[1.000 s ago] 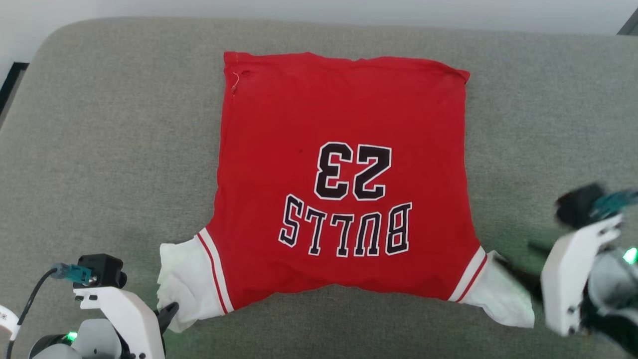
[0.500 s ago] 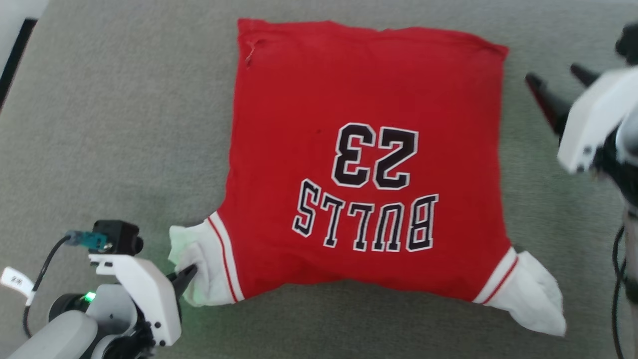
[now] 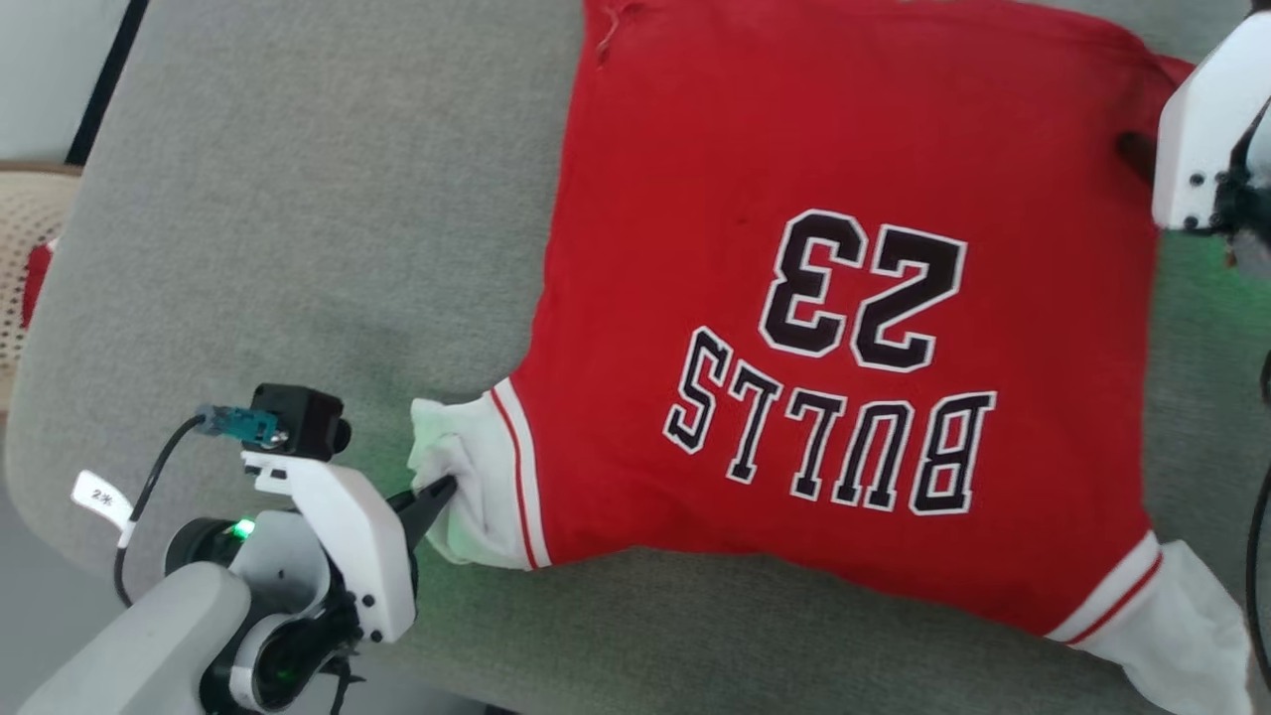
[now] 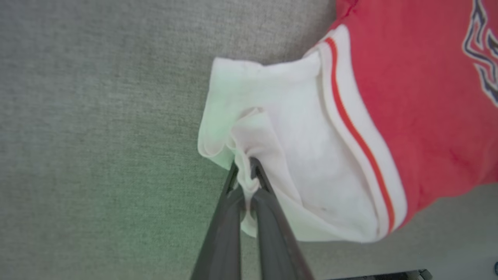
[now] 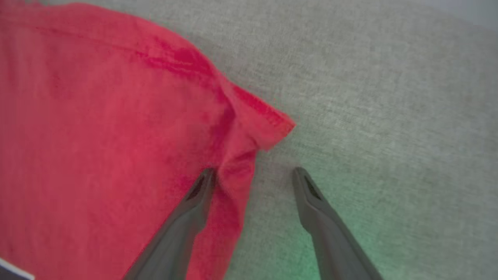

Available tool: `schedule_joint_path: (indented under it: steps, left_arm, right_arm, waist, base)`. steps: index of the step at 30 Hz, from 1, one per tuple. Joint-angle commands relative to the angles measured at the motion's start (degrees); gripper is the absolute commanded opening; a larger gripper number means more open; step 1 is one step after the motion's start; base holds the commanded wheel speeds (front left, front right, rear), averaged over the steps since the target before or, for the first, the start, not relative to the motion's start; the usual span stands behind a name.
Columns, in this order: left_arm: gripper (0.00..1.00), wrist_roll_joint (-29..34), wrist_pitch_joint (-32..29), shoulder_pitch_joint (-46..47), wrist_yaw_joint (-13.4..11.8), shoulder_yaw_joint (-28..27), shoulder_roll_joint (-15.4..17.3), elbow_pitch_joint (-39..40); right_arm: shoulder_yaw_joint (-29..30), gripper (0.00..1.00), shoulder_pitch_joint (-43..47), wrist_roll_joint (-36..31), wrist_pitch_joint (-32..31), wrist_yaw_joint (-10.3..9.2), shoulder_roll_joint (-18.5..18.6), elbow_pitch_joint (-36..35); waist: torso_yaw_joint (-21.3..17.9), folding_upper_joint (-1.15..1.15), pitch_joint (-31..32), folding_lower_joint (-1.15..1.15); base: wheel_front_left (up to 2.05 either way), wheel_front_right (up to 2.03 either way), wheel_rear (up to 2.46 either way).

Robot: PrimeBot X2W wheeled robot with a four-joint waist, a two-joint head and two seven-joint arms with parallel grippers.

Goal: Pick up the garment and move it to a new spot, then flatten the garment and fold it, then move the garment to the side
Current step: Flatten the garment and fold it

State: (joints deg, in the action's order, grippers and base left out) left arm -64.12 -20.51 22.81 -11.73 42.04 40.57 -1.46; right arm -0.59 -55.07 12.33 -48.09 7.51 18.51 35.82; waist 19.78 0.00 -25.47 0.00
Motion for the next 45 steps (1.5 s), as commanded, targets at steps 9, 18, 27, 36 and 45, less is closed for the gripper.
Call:
schedule_joint_path:
  steps: [9,18,27,36,45]
  left_arm:
    - [0.0,0.05,0.4,2.8,1.92,0.23,-2.4,-3.57]
    - [0.0,-0.79,1.58,1.17,1.02,-1.6,-0.25,-4.61]
    - [0.0,-2.0,1.87,-2.59,-1.35,-3.09,3.43,-2.67]
    - [0.0,-2.8,1.81,-6.24,-3.51,-4.03,6.27,0.01]
    - [0.0,-2.71,1.34,-6.41,-3.95,-3.85,6.86,1.31]
  right_arm:
    - [-4.56,0.0,-1.32,0.38,-6.02,0.1,0.1,14.4]
    - [-15.78,0.0,-1.56,8.64,-4.17,-0.05,4.2,5.97]
    - [-21.45,0.0,9.63,20.56,-7.49,-0.05,11.09,-10.91]
    - [-16.66,0.0,29.21,27.4,-16.96,-0.05,14.65,-29.76]
    - [-6.83,0.0,43.17,23.45,-18.25,-0.05,11.13,-36.44]
  waist:
    - [2.12,0.0,-1.6,0.0]
    - [-2.78,0.0,2.07,0.0]
    - [-8.55,0.0,7.27,0.0]
    - [-12.49,0.0,10.72,0.0]
    - [-13.13,0.0,10.87,0.0]
  base:
    - [0.0,0.0,0.0]
    - [0.0,0.0,0.0]
    - [0.0,0.0,0.0]
    - [0.0,0.0,0.0]
    - [0.0,0.0,0.0]
